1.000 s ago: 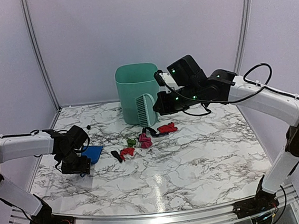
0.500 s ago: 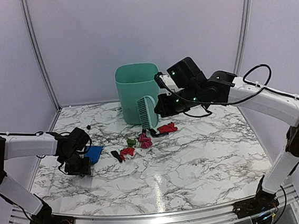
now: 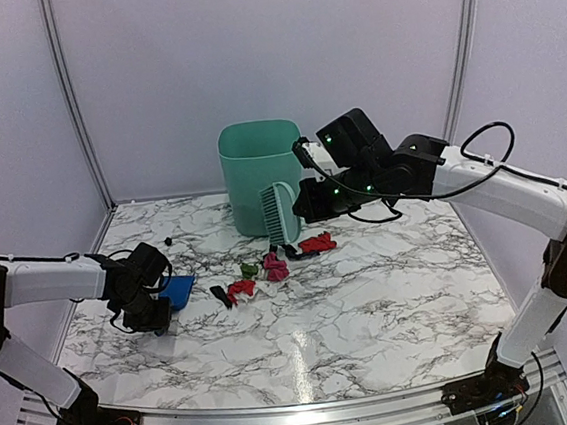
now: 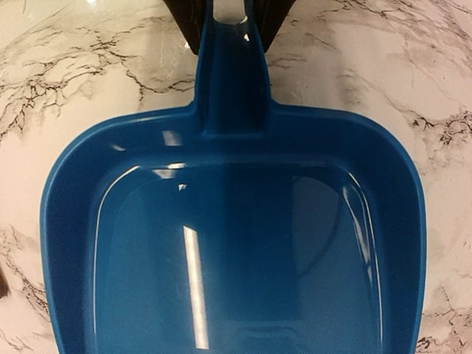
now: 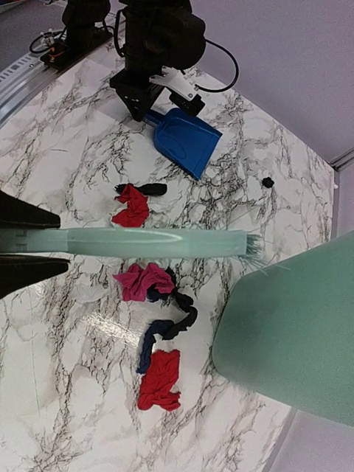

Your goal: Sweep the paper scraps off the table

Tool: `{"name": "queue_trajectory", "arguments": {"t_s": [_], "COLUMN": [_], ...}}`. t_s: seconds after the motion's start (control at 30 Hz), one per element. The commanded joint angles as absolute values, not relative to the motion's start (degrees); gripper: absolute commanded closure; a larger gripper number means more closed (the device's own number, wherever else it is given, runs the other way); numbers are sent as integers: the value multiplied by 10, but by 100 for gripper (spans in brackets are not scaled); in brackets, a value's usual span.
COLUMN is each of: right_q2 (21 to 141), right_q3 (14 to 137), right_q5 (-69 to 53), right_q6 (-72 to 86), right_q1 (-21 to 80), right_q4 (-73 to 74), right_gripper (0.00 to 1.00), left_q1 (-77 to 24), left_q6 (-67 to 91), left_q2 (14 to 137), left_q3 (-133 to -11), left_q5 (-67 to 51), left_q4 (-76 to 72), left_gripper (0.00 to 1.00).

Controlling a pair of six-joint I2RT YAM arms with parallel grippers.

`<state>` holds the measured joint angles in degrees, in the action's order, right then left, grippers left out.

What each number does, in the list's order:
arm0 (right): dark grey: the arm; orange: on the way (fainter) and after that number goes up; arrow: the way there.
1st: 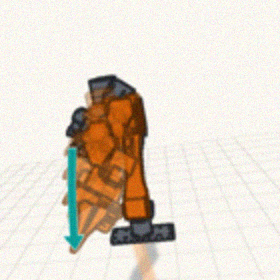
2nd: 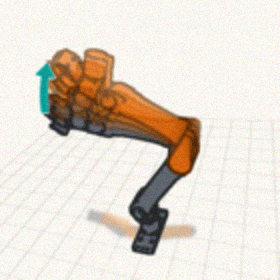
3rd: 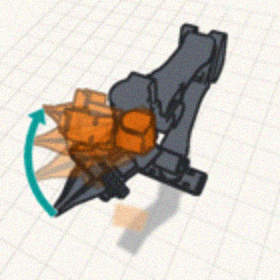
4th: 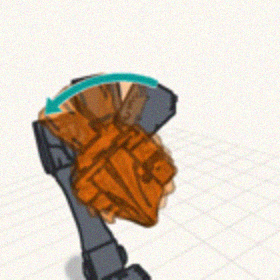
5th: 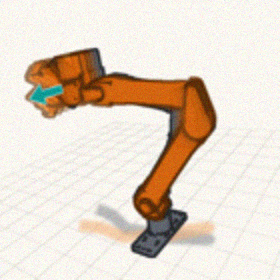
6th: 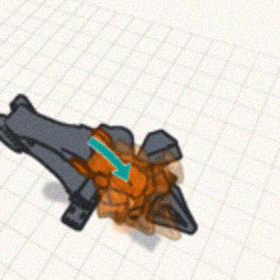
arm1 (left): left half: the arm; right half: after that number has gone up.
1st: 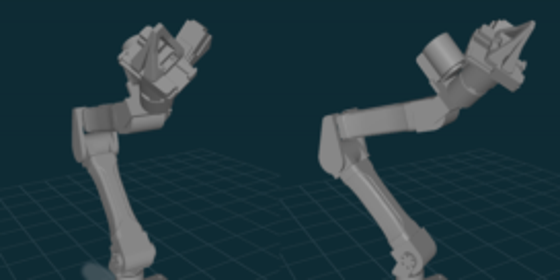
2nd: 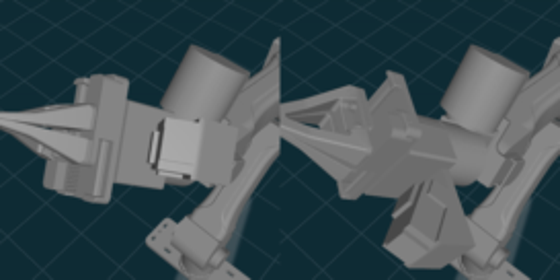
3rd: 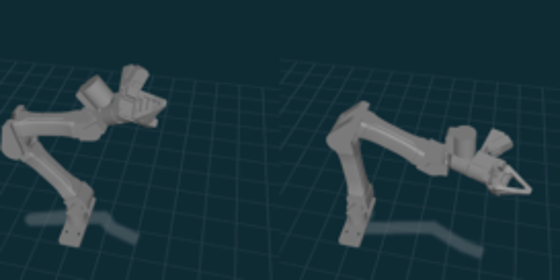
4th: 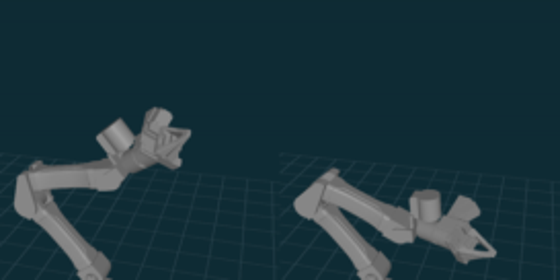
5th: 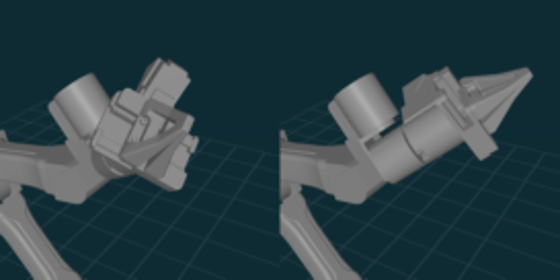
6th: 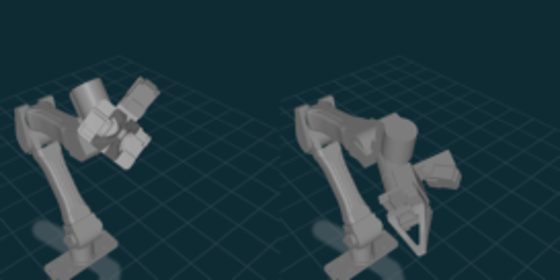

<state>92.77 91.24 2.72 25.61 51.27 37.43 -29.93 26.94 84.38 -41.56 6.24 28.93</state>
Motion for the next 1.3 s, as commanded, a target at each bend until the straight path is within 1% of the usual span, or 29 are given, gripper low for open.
{"name": "queue_trajectory", "arguments": {"t_s": [0.0,0.27,0.43,0.57,0.83,0.93,1.13,1.27], "right_q2": [921,929,932,937,954,963,996,1023], "right_q3": [934,944,947,953,969,979,1017,1041], "right_q5": [32,34,33,29,17,-4,-100,-114], "right_q6": [253,251,247,243,234,226,237,244], "right_q1": [518,518,517,518,519,522,527,536], "right_q4": [373,374,372,370,371,360,318,313], "right_gripper": [100,100,100,100,100,100,100,100], "left_q1": [-296,-297,-308,-324,-366,-383,-395,-398], "left_q6": [272,270,266,259,253,245,227,234], "left_q2": [818,767,730,711,670,641,594,592], "left_q3": [-403,-427,-444,-461,-479,-478,-475,-462], "left_q5": [60,56,29,34,2,-22,-67,-71], "left_q4": [300,341,370,420,511,532,533,544], "left_gripper": [86,87,87,87,87,87,87,87]}}
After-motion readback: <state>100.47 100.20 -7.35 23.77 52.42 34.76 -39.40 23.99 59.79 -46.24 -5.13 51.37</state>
